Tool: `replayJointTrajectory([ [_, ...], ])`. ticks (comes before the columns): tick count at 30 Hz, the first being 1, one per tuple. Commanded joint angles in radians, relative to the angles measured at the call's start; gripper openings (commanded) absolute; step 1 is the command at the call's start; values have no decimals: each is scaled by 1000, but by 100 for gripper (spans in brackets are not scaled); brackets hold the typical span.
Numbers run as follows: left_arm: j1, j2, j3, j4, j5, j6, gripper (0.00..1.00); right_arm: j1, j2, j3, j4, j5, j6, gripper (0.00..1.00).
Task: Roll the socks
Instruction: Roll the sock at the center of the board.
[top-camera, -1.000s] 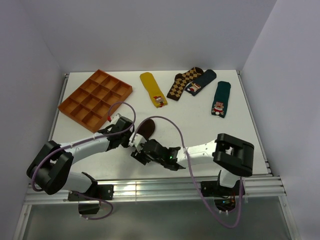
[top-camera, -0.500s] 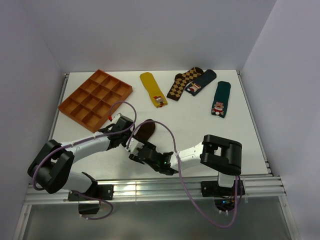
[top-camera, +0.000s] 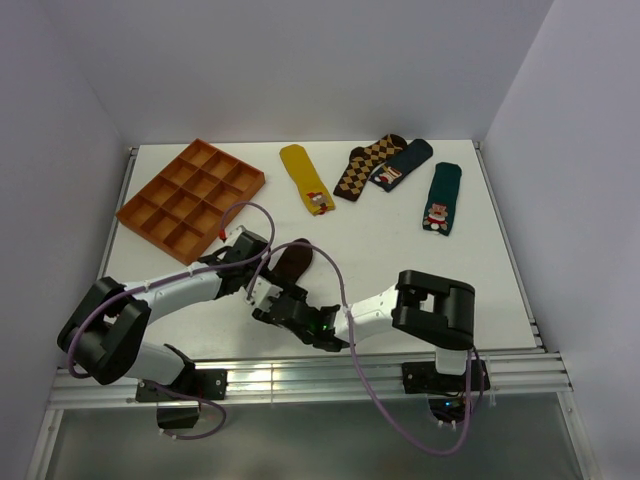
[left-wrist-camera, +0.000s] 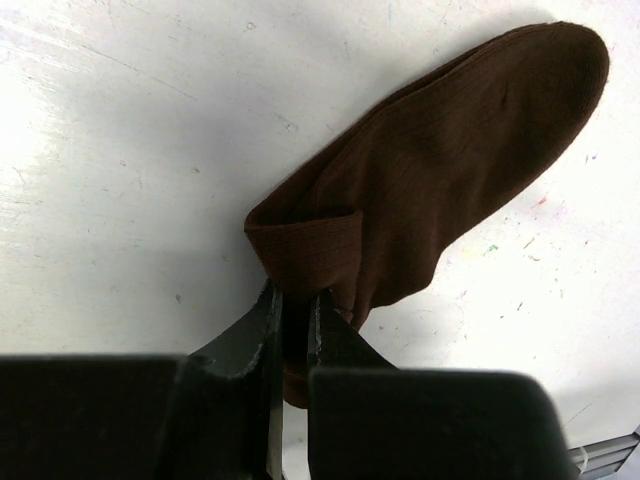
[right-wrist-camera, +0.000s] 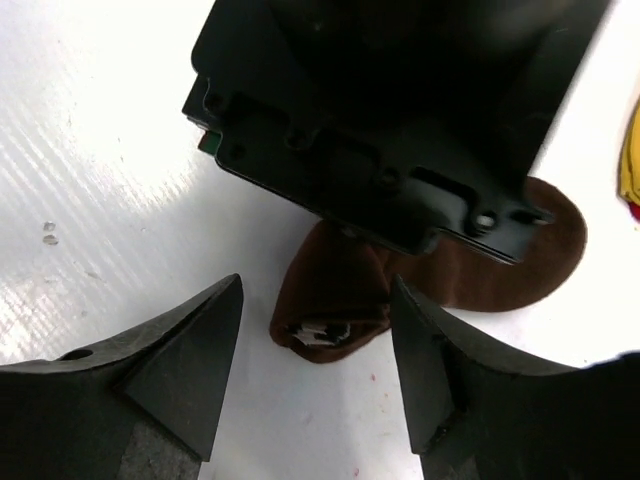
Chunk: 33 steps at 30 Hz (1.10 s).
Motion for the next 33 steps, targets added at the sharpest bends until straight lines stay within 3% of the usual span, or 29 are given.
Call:
replayJointTrajectory([
  [1,-3,24,2,-54,33,39,0,-2,37,32,37,34,4,64],
  [8,-3,27,2,-49,43,47,0,-35,65,9,17,23,65,39],
  [13,0,22,9,-45,52,61,2,-54,43,-4,-14,-10,98,1],
  [16,4,7,11,-37,58,67,13,-71,16,-9,-46,-81,113,0],
  [19,14,-30,11,-40,50,76,39,-109,-30,-14,-98,-170,147,0],
  [20,21,-42,8,-40,46,76,53,-121,-46,-14,-113,-241,162,0],
  [23,44,-102,-6,-37,38,76,66,-178,-89,-6,-176,-372,193,0],
  [25,63,-145,-24,-31,38,73,70,-216,-109,2,-211,-435,199,0],
  [33,120,-277,-142,70,59,33,70,-333,-96,71,-309,-716,272,0],
])
